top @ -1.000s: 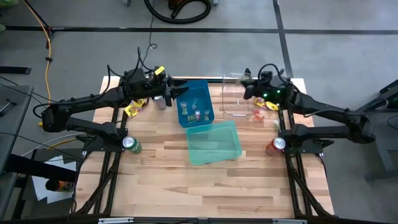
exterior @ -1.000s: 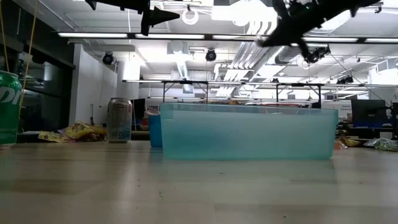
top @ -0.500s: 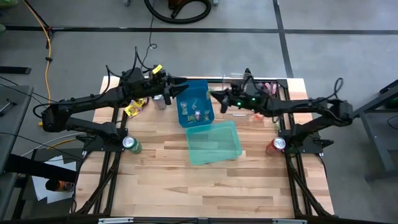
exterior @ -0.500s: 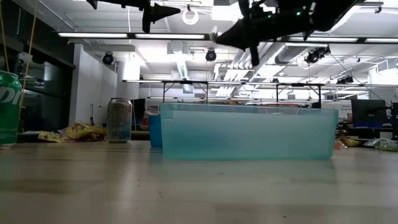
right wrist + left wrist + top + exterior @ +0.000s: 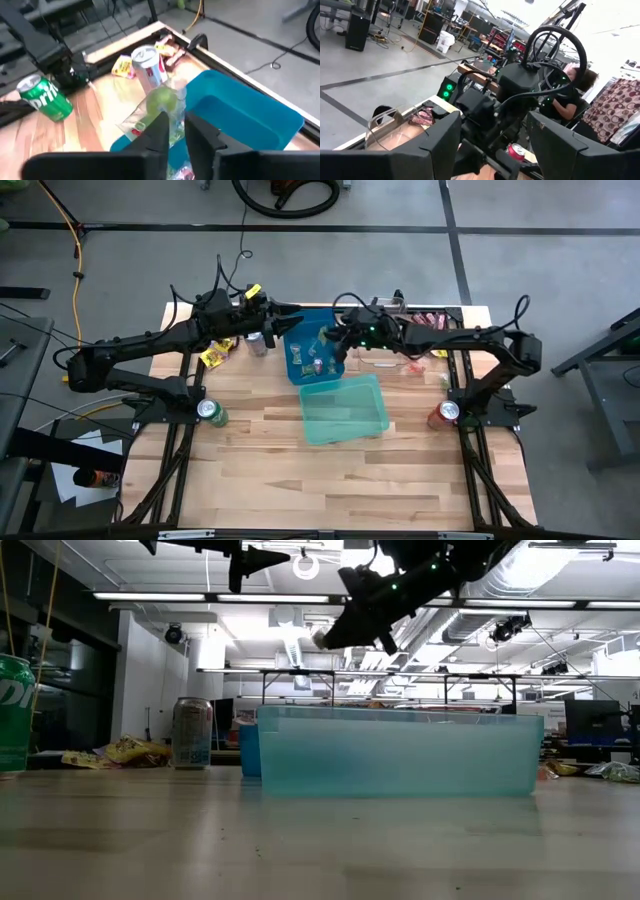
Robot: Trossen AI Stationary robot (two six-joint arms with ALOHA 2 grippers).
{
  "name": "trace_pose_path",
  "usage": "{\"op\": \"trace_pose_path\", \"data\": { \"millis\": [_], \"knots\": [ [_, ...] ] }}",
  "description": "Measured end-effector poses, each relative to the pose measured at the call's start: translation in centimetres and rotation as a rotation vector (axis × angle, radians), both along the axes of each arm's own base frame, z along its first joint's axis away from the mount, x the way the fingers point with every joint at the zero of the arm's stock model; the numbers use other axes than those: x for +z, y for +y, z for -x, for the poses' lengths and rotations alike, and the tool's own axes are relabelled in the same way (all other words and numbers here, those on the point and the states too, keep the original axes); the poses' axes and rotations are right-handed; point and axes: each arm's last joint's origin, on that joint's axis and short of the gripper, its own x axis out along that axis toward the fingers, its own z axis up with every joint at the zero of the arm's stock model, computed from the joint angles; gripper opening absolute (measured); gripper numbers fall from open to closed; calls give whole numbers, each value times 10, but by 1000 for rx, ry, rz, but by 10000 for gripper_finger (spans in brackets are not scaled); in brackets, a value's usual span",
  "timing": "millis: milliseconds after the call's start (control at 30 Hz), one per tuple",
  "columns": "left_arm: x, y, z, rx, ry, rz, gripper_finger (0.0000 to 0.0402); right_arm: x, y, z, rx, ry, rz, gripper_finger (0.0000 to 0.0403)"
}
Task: Sort candy
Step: Put the green candy into the blue bin, then put the orange candy into the blue bin
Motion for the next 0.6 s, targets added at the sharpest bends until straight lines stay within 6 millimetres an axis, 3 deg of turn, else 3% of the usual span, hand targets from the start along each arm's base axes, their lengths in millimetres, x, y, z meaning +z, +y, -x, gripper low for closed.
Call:
{"op": "trace_pose_path", "data": {
  "millis": [367,500,600],
  "knots": [
    [0,0,0,1,4,-15,216,1,-1,-4,28,31,-17,213],
    [0,0,0,1,8,-24,216,11,-2,4,84,10,-31,232],
    [-1,1,0,4,12,-24,216,27,-1,21,127,-2,-59,233]
  ]
}}
